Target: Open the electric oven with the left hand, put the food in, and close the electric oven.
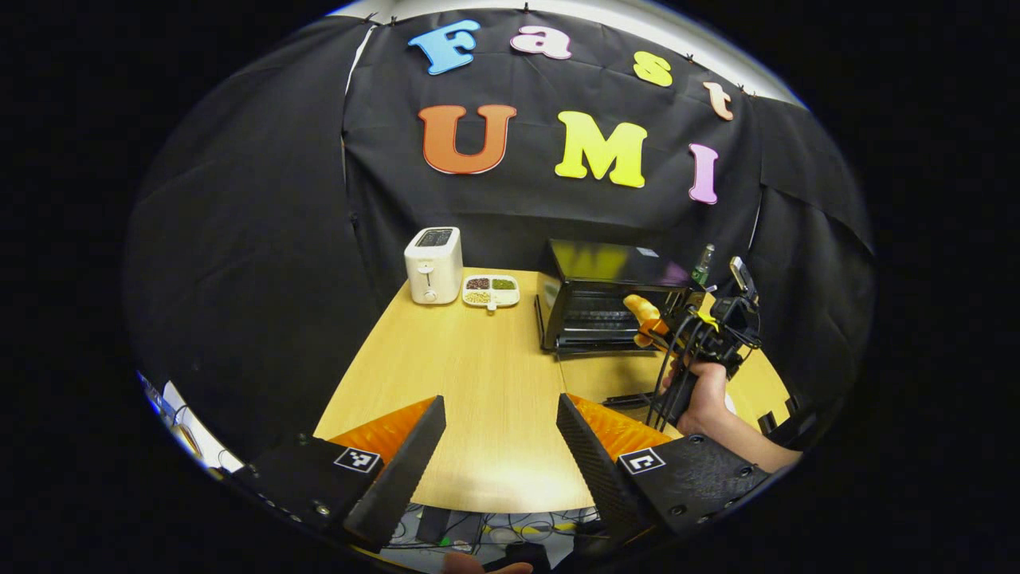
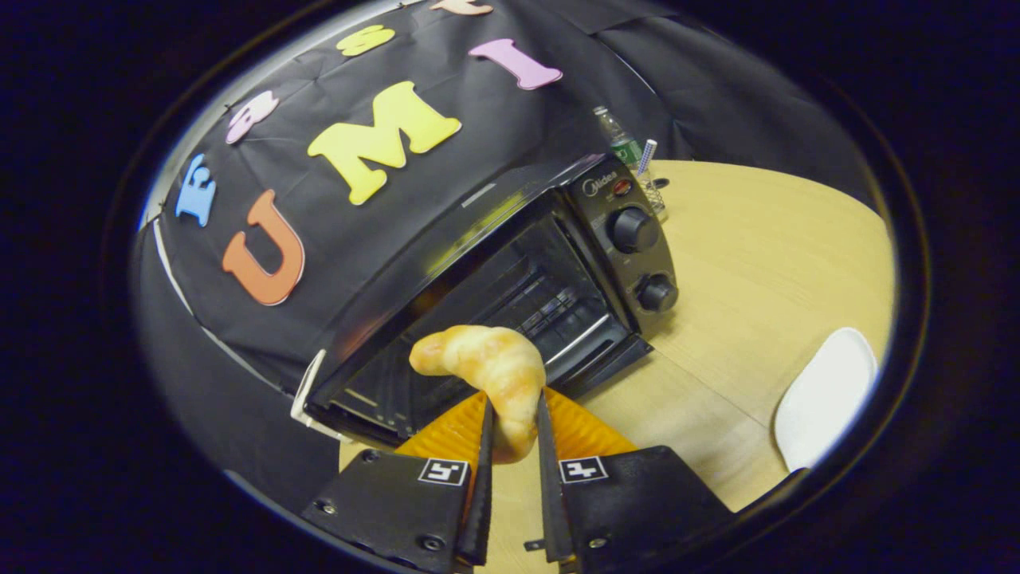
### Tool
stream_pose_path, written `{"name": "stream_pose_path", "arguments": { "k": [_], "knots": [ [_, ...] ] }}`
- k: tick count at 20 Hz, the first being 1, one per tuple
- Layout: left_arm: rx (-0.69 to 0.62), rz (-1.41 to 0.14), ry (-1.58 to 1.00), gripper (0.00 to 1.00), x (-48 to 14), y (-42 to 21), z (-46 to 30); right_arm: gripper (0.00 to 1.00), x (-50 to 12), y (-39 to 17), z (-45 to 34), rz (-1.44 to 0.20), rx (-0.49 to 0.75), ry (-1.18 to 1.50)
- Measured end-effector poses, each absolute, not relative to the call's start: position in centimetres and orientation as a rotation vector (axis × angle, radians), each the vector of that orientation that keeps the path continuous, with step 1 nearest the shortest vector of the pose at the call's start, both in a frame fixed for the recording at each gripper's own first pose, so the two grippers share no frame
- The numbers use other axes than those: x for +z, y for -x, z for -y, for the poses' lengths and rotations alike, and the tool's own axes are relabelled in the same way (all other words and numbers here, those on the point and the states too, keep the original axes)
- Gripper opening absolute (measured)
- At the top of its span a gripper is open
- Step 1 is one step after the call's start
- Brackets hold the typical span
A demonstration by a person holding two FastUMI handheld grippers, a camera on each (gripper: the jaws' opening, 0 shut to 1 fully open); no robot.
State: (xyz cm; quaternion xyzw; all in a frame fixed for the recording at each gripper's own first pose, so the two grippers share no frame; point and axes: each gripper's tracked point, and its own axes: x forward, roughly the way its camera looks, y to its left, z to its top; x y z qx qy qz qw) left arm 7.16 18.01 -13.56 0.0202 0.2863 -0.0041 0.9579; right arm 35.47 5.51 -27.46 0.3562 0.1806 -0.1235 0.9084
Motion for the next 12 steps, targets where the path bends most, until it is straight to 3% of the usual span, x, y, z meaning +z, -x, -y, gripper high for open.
{"name": "stream_pose_path", "arguments": {
  "k": [8,11,12],
  "knots": [
    [0.040,-0.617,-0.066,0.93,-14.6,-6.3,-21.0,0.27,-28.5,-43.3,-6.0,-0.277,-0.306,-0.763],
    [0.039,-0.620,-0.063,0.93,-14.5,-6.2,-21.2,0.29,-28.9,-43.8,-6.2,-0.258,-0.308,-0.811],
    [0.036,-0.620,-0.060,0.93,-14.6,-6.1,-21.1,0.34,-28.9,-43.7,-6.3,-0.253,-0.305,-0.812]
  ]
}}
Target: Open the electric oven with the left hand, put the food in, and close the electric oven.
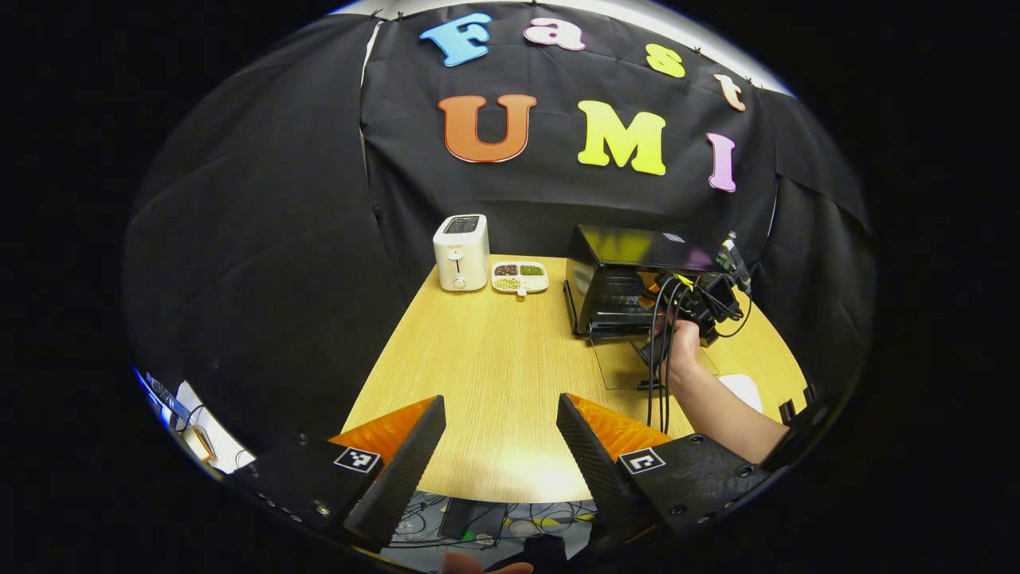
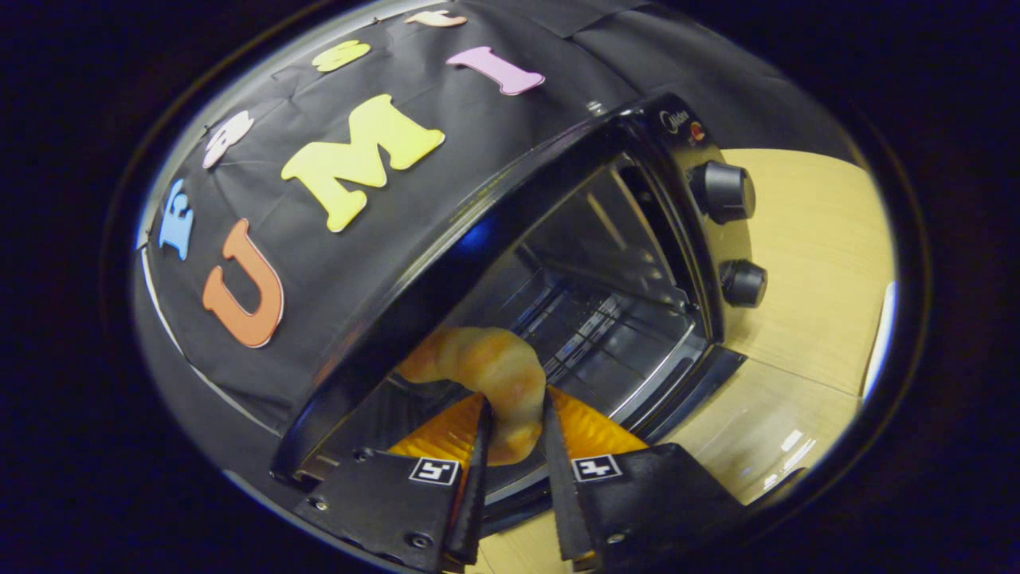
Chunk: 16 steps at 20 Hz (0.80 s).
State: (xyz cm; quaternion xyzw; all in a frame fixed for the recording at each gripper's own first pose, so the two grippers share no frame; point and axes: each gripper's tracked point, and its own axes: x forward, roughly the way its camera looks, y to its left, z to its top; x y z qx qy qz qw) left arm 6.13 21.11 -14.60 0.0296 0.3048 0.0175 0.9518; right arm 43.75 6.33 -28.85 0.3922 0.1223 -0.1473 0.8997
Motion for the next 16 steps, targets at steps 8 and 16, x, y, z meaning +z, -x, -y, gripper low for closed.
{"name": "stream_pose_path", "arguments": {
  "k": [8,16],
  "knots": [
    [-0.018,-0.605,-0.028,0.93,-14.2,-5.4,-18.1,0.85,-27.7,-42.6,-6.6,-0.286,-0.256,-0.668],
    [-0.026,-0.578,0.027,0.93,-13.4,-5.7,-14.0,0.95,-27.3,-35.1,-6.6,-0.339,-0.182,-0.625]
  ]
}}
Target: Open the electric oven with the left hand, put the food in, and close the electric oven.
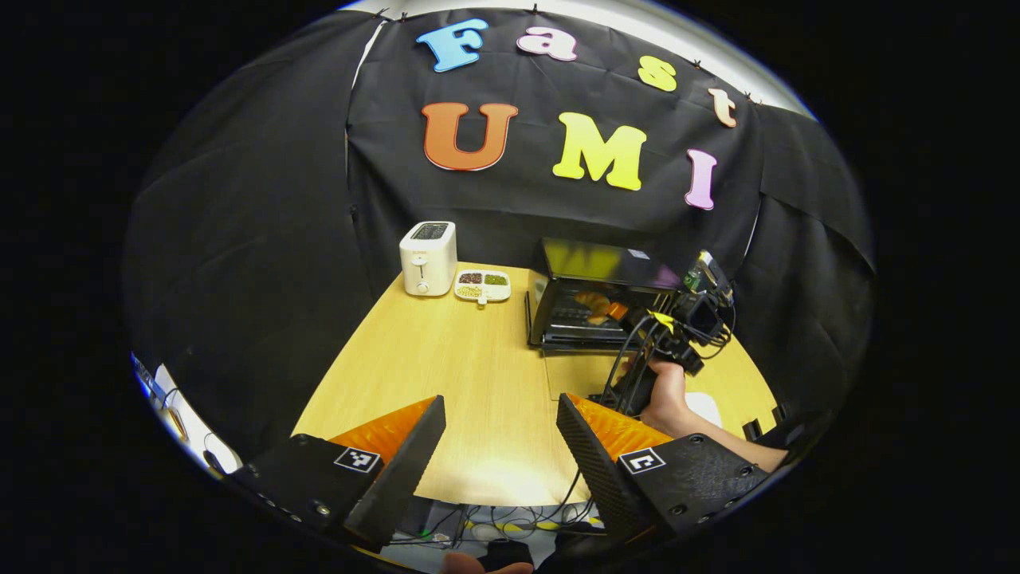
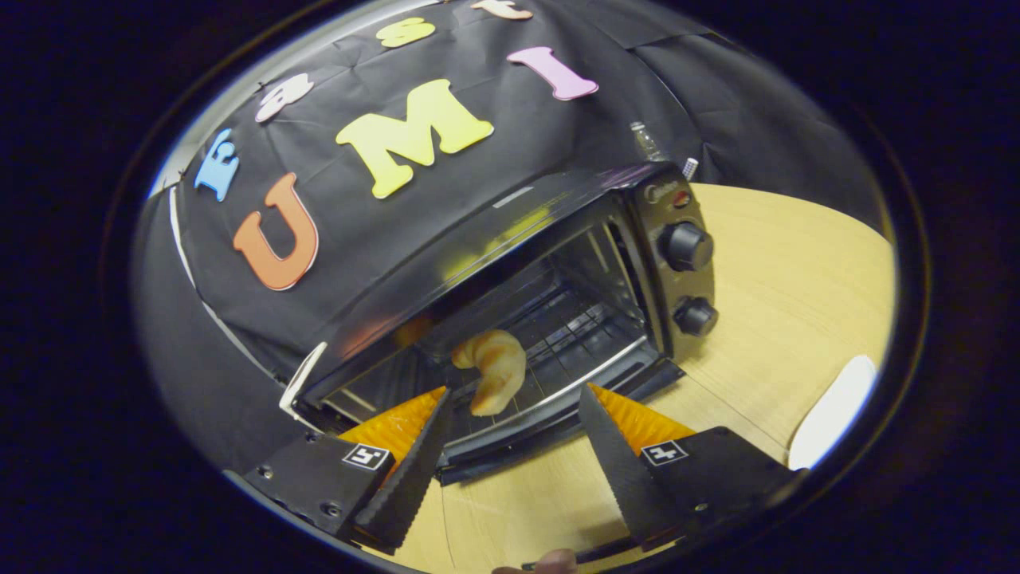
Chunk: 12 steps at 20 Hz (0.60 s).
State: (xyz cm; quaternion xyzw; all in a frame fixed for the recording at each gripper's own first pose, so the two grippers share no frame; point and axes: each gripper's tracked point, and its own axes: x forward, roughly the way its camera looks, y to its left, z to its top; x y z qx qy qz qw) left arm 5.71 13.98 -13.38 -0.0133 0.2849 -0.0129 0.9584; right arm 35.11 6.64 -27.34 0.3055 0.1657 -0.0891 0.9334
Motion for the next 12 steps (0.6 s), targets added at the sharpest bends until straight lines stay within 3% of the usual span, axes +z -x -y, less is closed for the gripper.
{"name": "stream_pose_path", "arguments": {
  "k": [12],
  "knots": [
    [-0.036,-0.573,0.094,0.93,-16.6,-7.7,-4.4,0.96,-21.8,-18.9,-1.3,-0.415,-0.012,-0.430]
  ]
}}
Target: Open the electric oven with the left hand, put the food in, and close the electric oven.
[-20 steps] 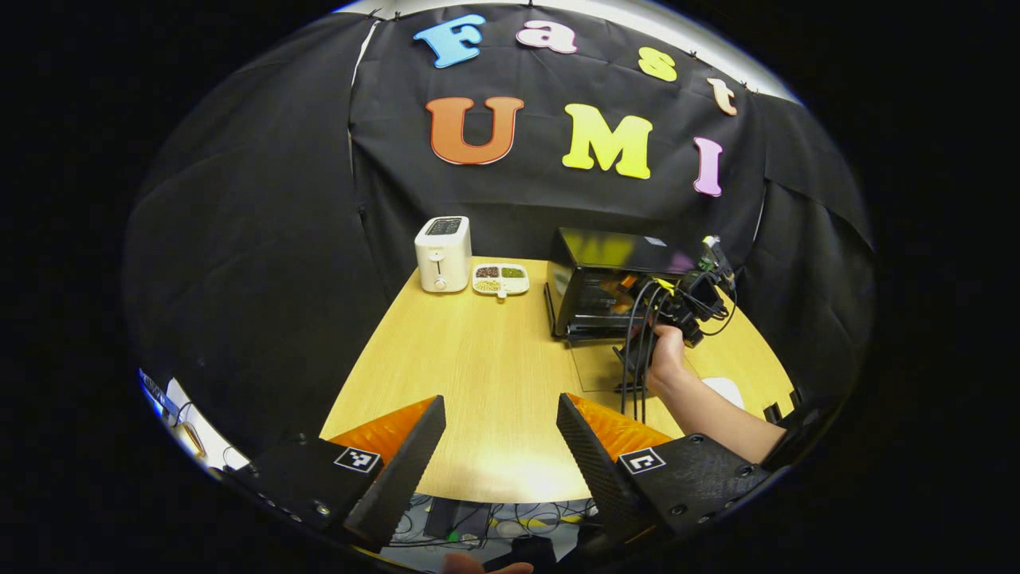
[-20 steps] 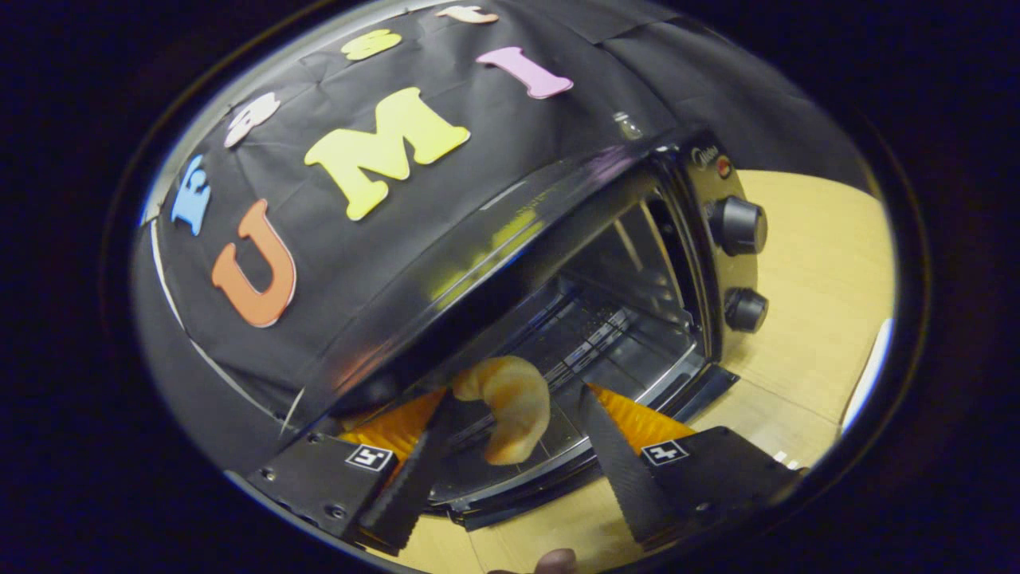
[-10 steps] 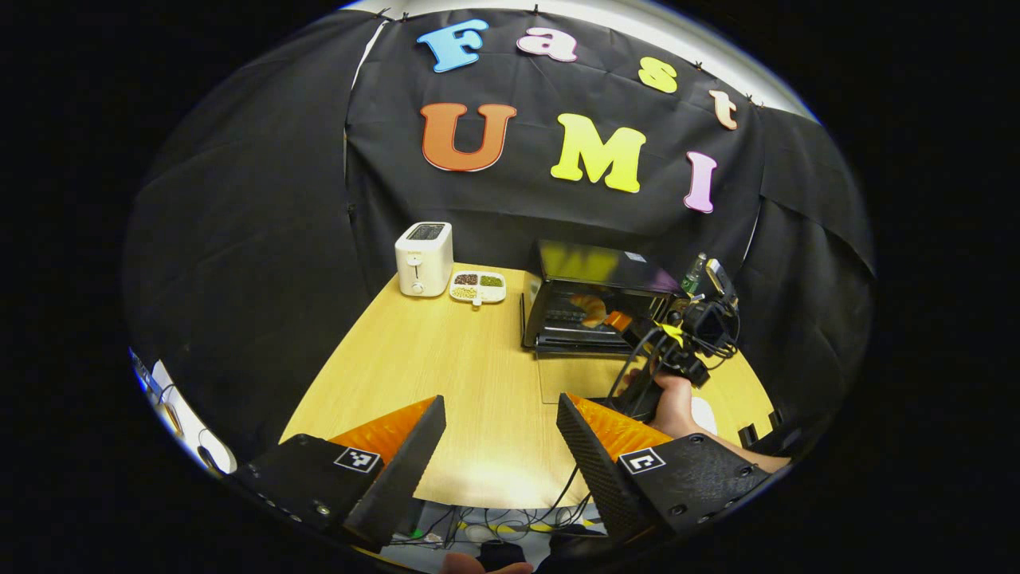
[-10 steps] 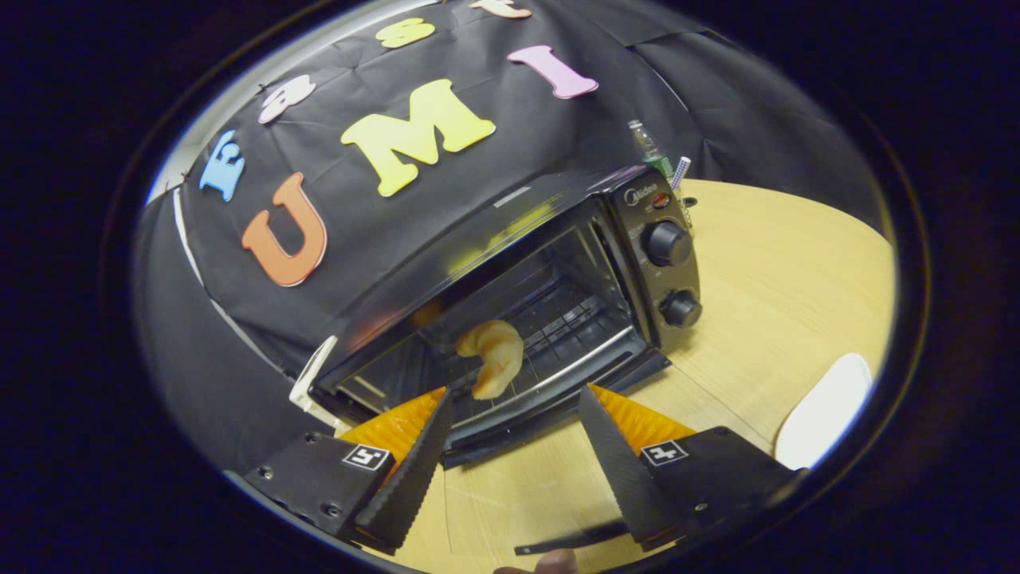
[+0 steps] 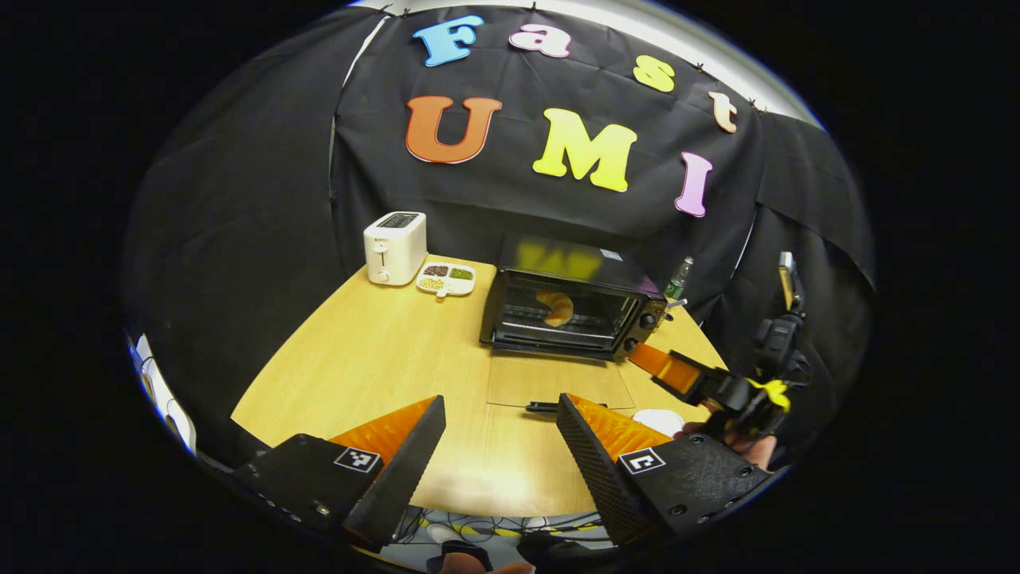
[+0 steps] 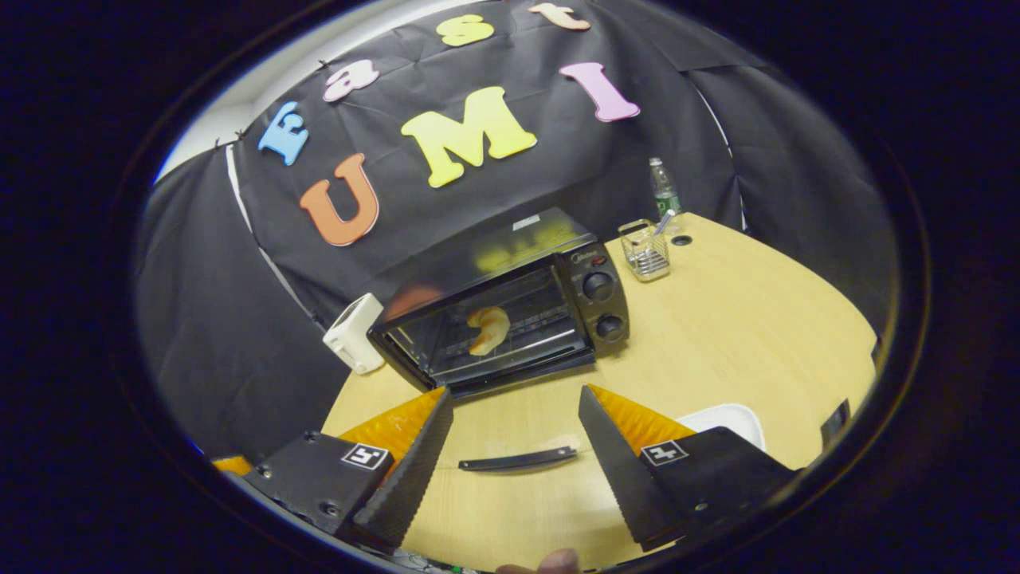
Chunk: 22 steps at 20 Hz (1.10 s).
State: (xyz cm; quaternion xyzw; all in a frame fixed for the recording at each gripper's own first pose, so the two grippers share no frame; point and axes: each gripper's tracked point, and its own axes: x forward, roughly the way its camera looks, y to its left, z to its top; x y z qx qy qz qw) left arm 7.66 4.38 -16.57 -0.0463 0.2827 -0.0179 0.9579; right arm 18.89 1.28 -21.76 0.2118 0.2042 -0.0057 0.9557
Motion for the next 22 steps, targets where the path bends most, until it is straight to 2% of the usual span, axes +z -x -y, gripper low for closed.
{"name": "stream_pose_path", "arguments": {
  "k": [9,17,22],
  "knots": [
    [-0.059,-0.676,0.142,0.93,-24.3,-10.0,2.9,0.96,-19.0,-11.3,5.4,-0.441,0.057,-0.198],
    [-0.123,-0.804,0.121,0.94,-33.2,-12.1,7.3,0.96,-19.1,-9.4,10.2,-0.510,0.035,-0.111],
    [-0.095,-0.826,0.089,0.94,-37.6,-14.4,7.5,0.97,-20.6,-8.3,12.5,-0.572,0.022,-0.072]
  ]
}}
